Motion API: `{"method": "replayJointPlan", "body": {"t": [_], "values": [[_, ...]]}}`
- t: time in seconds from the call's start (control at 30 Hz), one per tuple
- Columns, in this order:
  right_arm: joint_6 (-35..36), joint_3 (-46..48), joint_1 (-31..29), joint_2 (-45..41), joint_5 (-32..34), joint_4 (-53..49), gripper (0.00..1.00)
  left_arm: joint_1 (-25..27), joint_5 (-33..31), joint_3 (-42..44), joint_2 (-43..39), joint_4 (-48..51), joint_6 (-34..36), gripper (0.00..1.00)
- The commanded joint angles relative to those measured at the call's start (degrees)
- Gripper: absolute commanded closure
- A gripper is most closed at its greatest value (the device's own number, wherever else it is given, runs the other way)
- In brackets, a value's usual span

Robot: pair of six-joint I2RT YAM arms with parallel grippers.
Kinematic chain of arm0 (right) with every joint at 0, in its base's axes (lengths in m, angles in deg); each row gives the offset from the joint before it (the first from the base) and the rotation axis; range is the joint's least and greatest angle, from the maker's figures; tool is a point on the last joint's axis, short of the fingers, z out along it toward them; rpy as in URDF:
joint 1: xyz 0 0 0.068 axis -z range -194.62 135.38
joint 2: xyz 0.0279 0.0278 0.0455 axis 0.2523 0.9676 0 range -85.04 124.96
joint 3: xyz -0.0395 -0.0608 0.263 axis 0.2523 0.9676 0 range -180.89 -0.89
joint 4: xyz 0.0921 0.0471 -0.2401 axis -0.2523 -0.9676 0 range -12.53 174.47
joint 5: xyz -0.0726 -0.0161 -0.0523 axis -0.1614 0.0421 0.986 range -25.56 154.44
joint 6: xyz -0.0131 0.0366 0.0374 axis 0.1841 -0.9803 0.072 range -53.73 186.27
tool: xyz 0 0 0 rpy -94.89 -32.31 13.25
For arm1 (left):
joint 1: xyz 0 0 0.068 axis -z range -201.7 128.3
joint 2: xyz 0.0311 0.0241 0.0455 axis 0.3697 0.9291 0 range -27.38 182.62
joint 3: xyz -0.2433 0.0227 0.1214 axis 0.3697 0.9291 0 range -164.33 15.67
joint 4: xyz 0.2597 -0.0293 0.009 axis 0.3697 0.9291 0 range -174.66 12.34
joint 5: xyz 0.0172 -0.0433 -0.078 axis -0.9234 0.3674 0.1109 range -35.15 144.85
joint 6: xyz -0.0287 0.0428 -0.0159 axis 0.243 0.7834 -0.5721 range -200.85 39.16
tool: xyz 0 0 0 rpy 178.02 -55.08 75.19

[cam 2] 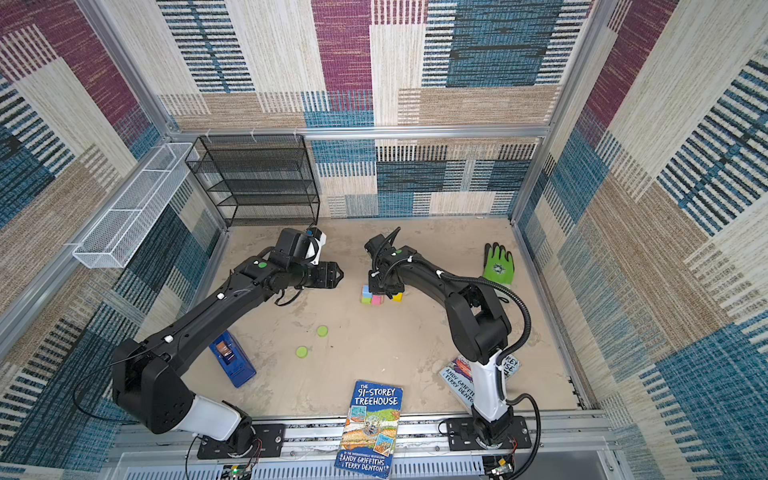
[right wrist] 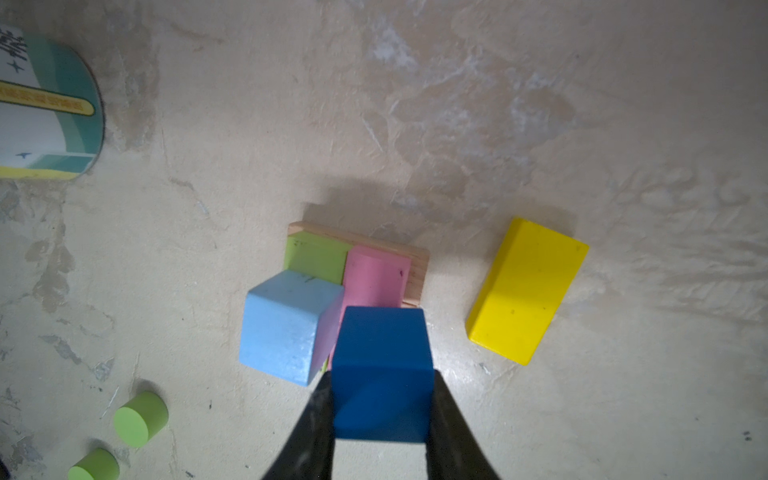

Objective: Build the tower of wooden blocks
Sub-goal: 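Lower the dark-blue cube beside the light-blue cube with the right gripper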

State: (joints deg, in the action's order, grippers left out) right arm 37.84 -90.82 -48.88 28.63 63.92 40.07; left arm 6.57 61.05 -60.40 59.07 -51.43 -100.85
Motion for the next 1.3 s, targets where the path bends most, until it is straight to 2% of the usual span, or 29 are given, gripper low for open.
{"method": "replayJointPlan", "body": {"t": [0.0,0.6,0.8,1.27], "values": [[-0.77,0.16,-0.02,0.23,-0.61,1.52,0.91,-0.08,0.42,-0.39,-0.11,-0.45,-0.56,0.26],[-0.93,-0.19,0.03,1.12,-1.34,1.92,0.79,-0.23,0.47,-0.26,0.26,-0.37,-0.73,0.27],[-1.04,-0.21,-0.01,1.29,-1.5,1.69,0.78,-0.31,0.55,-0.25,0.36,-0.34,-0.82,0.27],[-1.18,-0.25,-0.02,1.12,-1.89,1.56,0.64,-0.41,0.75,-0.14,0.36,-0.32,-1.0,0.27]]}}
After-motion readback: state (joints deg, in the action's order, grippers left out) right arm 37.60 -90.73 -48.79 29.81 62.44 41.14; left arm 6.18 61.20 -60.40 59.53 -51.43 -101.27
